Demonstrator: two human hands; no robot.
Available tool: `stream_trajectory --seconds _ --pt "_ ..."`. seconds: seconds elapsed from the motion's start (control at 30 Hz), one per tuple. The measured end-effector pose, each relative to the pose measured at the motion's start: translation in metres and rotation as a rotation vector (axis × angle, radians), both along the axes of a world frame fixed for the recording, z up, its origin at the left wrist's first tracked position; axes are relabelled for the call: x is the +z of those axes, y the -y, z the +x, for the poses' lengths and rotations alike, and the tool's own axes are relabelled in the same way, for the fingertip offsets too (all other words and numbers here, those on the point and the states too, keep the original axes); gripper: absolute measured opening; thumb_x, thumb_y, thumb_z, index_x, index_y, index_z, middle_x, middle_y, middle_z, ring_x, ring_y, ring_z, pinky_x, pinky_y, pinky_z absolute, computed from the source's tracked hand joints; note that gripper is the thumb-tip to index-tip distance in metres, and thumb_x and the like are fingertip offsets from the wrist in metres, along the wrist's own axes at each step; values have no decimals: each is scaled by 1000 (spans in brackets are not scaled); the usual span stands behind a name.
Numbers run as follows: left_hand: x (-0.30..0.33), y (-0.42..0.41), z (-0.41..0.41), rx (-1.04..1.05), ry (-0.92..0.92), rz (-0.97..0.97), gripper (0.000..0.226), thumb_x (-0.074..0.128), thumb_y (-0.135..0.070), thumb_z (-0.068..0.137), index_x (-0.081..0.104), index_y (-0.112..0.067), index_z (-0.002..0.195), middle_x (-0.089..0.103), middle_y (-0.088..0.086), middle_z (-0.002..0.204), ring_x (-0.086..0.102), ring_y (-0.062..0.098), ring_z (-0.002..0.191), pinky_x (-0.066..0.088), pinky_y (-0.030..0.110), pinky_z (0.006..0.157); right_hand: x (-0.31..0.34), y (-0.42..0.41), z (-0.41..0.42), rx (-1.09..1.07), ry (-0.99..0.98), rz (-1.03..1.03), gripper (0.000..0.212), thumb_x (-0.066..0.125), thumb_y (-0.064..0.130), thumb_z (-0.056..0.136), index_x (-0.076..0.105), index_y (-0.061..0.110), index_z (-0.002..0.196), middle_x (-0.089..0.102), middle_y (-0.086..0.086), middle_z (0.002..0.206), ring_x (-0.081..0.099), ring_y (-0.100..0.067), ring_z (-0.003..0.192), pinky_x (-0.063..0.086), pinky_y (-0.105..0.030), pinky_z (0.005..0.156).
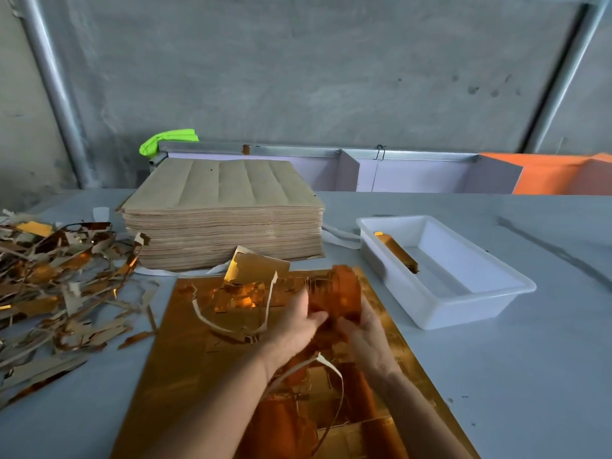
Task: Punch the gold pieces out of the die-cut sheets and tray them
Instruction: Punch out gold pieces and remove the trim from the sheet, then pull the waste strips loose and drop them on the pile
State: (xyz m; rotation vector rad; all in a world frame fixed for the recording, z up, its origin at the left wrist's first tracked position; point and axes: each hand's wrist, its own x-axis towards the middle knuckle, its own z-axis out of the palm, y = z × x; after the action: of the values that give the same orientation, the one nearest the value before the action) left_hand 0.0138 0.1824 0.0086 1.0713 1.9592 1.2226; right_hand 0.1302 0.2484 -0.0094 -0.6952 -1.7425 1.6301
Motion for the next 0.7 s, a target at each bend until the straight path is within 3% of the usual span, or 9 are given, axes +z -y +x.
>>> stream_trajectory --seconds 0.07,0.17,0.33,0.47,0.57,0.63,0.7 --pt "-6 -5 4 23 -45 -39 39 48 -21 98 39 -28 136 55 0 126 51 19 119 40 46 104 -8 0 0 3 41 17 33 40 7 100 52 35 111 66 -3 105 67 -16 93 57 -26 69" --pt "-2 -14 1 5 -18 -15 25 45 -23 100 47 -25 124 59 0 117 55 14 109 45 41 98 -1 -10 -2 -62 64 53 24 39 12 101 46 35 107 60 0 102 66 -15 90 54 -17 61" --pt "19 -49 -1 154 72 75 23 49 -25 98 53 -17 119 61 -1 110 58 18 106 47 40 93 25 -43 -10 -251 66 159 19 53 15 96 47 30 106 58 12 98 59 -5 88 48 -17 67" --pt "30 -81 2 302 160 123 30 57 -22 95 55 -12 123 63 8 114 60 23 104 49 45 93 41 -62 -10 -203 81 176 38 58 3 90 50 27 118 64 6 98 66 -17 87 59 -31 68" --pt "40 -109 5 326 230 231 19 63 -18 91 60 -10 108 67 13 105 64 23 90 55 41 80 55 -92 -6 -262 61 102 41 60 -3 86 55 21 119 68 -4 99 69 -24 83 59 -43 74" --pt "46 -129 8 326 300 307 20 64 -14 89 57 -11 107 67 12 103 66 24 90 56 45 82 65 -118 -3 -325 29 33 41 63 -6 84 54 17 117 67 -5 94 69 -24 78 59 -41 72" --pt "48 -152 10 297 330 356 33 63 -8 89 48 -15 117 65 9 101 66 24 93 56 43 84 74 -147 0 -389 29 18 39 63 -8 83 55 11 116 66 -6 89 66 -22 69 57 -31 61"
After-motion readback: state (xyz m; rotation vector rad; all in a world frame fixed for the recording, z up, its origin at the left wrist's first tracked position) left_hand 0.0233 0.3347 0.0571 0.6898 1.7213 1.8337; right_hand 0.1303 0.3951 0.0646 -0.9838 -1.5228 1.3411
